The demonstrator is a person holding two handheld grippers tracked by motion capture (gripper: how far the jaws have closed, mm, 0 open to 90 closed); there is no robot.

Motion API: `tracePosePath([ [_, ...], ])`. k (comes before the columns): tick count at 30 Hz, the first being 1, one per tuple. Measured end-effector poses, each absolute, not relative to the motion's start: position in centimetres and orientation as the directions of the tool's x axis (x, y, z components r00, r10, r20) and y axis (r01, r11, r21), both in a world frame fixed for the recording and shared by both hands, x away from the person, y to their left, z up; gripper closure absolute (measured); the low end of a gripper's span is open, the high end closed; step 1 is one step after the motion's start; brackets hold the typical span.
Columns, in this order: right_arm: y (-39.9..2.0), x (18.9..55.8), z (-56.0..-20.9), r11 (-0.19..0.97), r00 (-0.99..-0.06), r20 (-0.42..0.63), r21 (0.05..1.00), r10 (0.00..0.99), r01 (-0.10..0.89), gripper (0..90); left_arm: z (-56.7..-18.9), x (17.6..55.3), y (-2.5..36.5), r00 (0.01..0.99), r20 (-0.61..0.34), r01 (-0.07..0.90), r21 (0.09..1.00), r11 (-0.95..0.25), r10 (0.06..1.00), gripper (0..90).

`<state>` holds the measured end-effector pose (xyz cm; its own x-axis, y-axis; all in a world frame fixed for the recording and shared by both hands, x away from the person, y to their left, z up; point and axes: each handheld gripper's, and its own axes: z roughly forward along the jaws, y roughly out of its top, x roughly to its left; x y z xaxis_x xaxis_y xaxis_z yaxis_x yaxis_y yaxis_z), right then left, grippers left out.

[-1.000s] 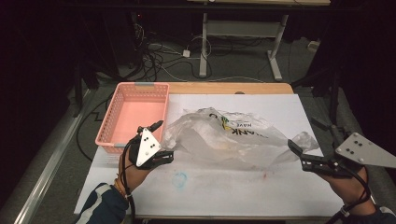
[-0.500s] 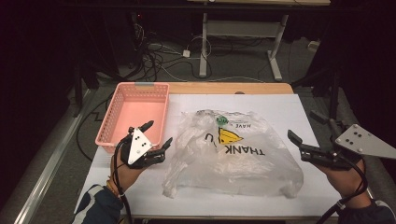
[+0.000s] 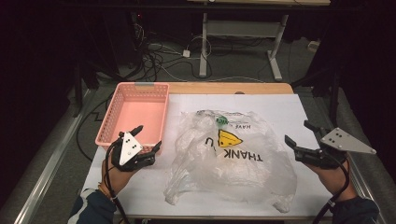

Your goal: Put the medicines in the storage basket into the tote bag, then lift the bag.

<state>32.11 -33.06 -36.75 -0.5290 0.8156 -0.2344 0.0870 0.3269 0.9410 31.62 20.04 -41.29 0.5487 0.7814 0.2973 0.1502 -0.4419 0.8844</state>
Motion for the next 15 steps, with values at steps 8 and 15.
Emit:
tracePosePath([
  [8, -33.4, 31.6, -39.8, 0.346, -0.518, -0.234, 0.929, 0.823, 0.129, 19.8, -43.4, 30.6, 21.0, 0.578, 0.266, 0.217, 0.861, -0.459, 0.772, 21.8],
  [15, -34.2, 31.6, -42.3, 0.374, -0.527, -0.236, 0.912, 0.816, 0.171, 19.7, -44.1, 30.6, 21.2, 0.58, 0.258, 0.243, 0.851, -0.466, 0.773, 21.8],
])
